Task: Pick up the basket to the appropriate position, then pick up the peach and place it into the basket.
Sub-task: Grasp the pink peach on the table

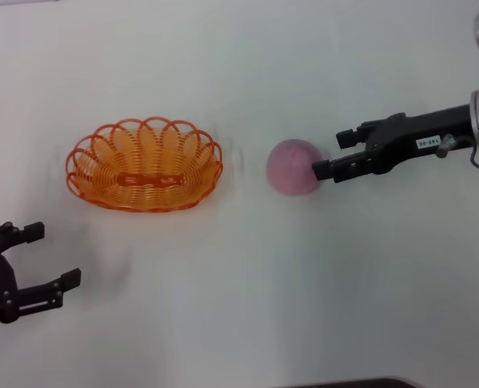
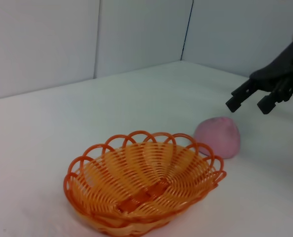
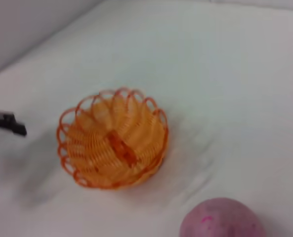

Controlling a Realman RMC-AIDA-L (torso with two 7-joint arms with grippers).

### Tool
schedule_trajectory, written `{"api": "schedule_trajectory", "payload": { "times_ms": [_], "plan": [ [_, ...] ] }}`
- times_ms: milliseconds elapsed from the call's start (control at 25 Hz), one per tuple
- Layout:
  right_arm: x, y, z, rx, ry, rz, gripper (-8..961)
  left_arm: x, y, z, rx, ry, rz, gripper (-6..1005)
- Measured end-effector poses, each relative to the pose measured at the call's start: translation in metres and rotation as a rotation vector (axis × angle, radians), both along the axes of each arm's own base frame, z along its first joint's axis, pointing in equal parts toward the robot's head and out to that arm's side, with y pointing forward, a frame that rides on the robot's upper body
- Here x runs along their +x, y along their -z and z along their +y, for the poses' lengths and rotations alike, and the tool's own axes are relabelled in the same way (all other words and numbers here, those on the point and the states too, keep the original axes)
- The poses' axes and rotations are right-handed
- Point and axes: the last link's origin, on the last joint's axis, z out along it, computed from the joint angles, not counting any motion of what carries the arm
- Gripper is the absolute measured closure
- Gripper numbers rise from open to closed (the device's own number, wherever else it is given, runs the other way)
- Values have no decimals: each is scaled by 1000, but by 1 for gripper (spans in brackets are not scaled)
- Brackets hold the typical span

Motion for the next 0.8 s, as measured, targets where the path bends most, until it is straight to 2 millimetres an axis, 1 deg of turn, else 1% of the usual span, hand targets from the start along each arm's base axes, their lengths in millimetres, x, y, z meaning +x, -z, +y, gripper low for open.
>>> {"api": "schedule_trajectory", "payload": {
  "times_ms": [200,360,600,800],
  "plan": [
    [-11,2,10,-34,-95,-152,7,1,1,-1,-9,3,-9,65],
    [-20,3,17,-56,-169,-223,7,1,2,-1,-11,4,-10,65],
    [-34,-2,25,-27,-256,-254,7,2,3,-1,-16,7,-11,65],
    [-42,1,28,-33,-296,-268,7,2,3,0,-19,6,-16,65]
  ]
}}
